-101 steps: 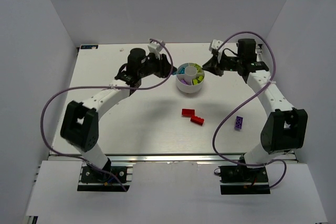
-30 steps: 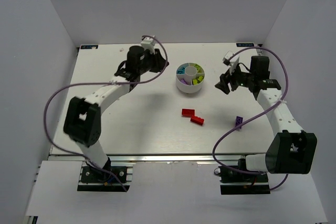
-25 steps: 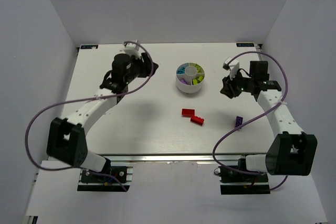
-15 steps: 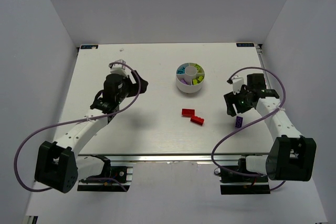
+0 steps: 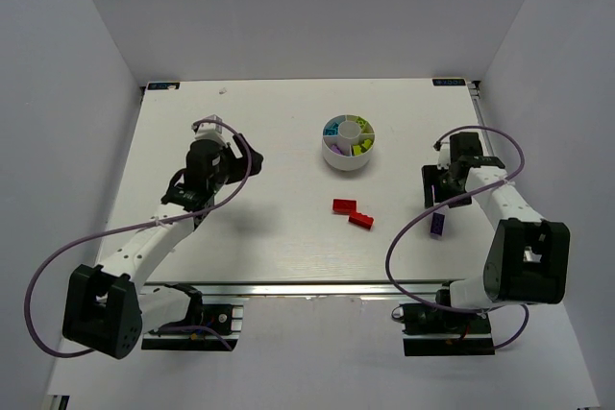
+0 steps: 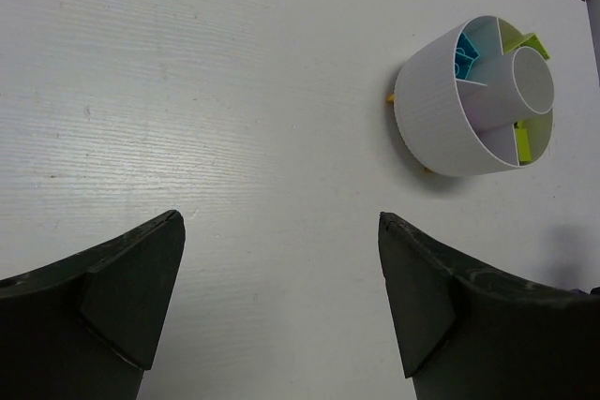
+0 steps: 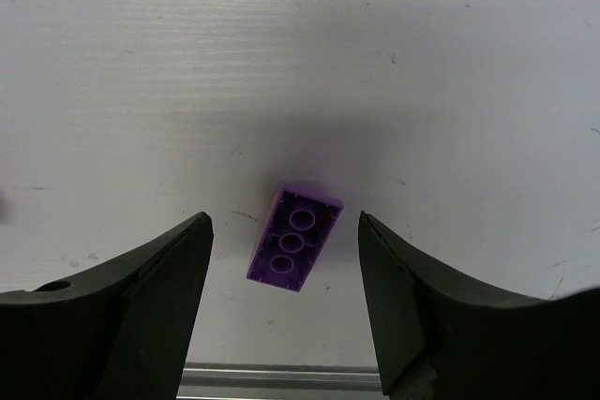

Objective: Sort the legos into containers by color

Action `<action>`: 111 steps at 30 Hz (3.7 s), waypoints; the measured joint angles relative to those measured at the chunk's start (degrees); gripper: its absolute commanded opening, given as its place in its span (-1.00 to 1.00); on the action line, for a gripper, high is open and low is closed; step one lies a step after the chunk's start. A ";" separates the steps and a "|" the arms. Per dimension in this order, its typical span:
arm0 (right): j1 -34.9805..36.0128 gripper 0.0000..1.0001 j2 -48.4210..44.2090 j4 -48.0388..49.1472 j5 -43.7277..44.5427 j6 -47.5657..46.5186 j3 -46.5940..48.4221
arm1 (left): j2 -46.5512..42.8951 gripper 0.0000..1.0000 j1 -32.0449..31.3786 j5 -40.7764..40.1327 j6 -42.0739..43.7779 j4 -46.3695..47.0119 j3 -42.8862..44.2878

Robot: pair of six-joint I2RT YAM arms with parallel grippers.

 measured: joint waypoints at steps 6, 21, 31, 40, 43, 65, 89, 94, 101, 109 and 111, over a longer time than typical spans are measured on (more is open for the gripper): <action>-1.20 0.30 1.66 1.09 -0.20 2.91 0.00 | -2.08 0.87 0.42 0.00 -0.09 -0.96 -1.20; -3.17 0.18 4.20 0.85 -2.75 4.72 -4.26 | -4.59 0.86 0.44 -0.02 -2.84 -0.98 -3.85; -3.17 -0.91 5.33 0.81 -5.44 4.22 -4.11 | -5.57 0.86 0.44 -0.81 -3.45 -0.90 -4.68; 6.73 -1.00 0.07 3.34 -5.70 -0.52 -0.79 | -3.26 0.85 0.48 0.55 -3.30 -0.92 -3.89; 11.02 -1.00 -2.58 5.16 -5.97 -2.49 -0.15 | -2.71 0.85 0.48 1.79 -3.56 -1.16 -3.52; 12.52 -1.00 -7.26 17.25 -15.80 -9.03 -2.01 | -2.29 0.83 0.48 4.98 -9.55 -8.24 2.34; 12.98 -1.00 -11.78 16.46 -30.29 -20.00 -0.79 | -4.66 0.96 0.48 2.69 1.38 -19.39 6.67; 15.50 -1.00 -6.25 11.52 -26.75 -21.53 6.38 | 4.42 0.96 0.59 8.17 6.27 -21.42 13.38; 24.65 -1.00 10.73 -0.70 -20.28 -22.21 27.43 | 20.50 0.96 0.31 14.86 12.20 -26.08 28.59; 26.71 -1.00 29.24 -17.86 -14.56 -21.62 47.15 | 19.74 0.96 -0.11 16.68 12.07 -24.96 25.29; 26.69 -1.00 30.29 -20.11 -13.57 -21.66 48.92 | 18.03 0.96 -0.15 16.70 11.17 -24.33 22.69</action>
